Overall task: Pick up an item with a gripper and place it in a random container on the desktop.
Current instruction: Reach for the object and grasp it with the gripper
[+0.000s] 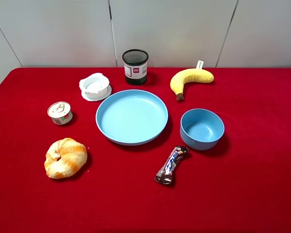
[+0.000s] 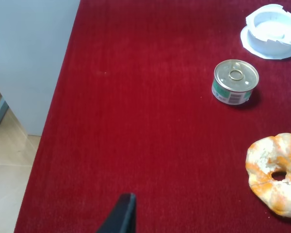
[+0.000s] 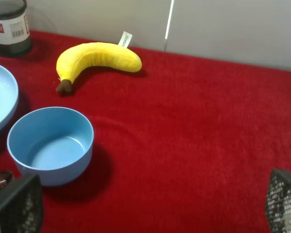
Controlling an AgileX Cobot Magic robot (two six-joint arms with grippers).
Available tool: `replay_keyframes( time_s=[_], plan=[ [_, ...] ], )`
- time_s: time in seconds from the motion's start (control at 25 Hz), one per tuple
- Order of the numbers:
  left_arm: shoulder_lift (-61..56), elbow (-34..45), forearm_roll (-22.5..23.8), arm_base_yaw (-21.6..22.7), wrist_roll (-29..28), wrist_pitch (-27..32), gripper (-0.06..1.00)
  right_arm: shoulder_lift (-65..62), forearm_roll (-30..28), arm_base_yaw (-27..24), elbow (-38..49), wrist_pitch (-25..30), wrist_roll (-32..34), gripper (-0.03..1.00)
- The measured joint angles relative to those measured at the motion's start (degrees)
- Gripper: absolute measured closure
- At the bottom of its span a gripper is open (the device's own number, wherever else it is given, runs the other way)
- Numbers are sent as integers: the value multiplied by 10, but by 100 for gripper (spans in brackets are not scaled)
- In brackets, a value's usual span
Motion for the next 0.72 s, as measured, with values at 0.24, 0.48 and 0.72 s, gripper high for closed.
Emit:
replay_keyframes(
  time_s=[0.24,0.48,0.72],
  plan=[
    [0,0,0,0,0,0,-4,0,0,0,0,0,0,27],
    [0,0,0,0,0,0,-4,0,0,0,0,0,0,27],
    [0,0,0,0,0,0,-4,0,0,0,0,0,0,27]
  ],
)
